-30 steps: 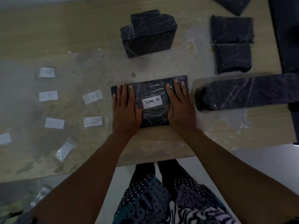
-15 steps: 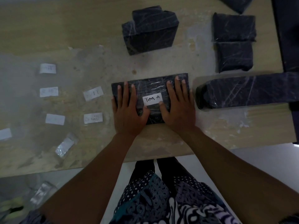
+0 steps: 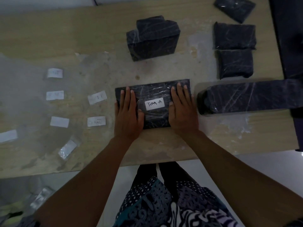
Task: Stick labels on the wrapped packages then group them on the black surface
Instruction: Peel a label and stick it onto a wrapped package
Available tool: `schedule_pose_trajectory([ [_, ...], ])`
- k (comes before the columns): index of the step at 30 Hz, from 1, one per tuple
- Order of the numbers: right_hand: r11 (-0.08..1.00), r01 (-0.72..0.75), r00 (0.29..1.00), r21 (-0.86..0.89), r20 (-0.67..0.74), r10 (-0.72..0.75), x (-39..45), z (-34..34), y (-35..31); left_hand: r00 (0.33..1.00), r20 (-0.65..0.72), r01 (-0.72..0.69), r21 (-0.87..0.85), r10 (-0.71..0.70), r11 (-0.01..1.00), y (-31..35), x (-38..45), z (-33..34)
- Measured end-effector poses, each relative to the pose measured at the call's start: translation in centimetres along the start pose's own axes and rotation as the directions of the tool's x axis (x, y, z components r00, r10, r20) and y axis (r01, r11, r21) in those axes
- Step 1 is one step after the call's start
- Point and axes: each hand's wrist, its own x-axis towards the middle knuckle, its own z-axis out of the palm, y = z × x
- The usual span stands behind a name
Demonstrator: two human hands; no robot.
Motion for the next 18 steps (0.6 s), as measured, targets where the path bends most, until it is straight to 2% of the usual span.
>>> schedule_pose_trajectory([
  [3,0.999,0.011,0.999,0.045,-0.036,-0.009,0.2,-0.6,-0.4,0.999,-0.029,0.022,-0.021,-0.022,1.0,0.4,-0.1,-1.1],
  [8,0.98,0.168,0.982,0.109,-0.108,-0.157,0.2,-2.0,-2.6,0.986,-0.164,-0.026,-0.018,0.022,1.0,0.7,-0.5,-4.0],
  [12,0.945,0.271,0.963,0.185,-0.061,-0.264,0.6,-3.2,-6.0,0.964,-0.267,-0.012,0.005,0.013,1.0,-0.1,-1.5,-7.1],
  [18,0.9,0.385,0.92,0.205,-0.015,-0.391,1.1,-3.6,-11.0,0.919,-0.394,0.005,0.013,0.0,1.0,-2.7,-3.9,-10.7],
])
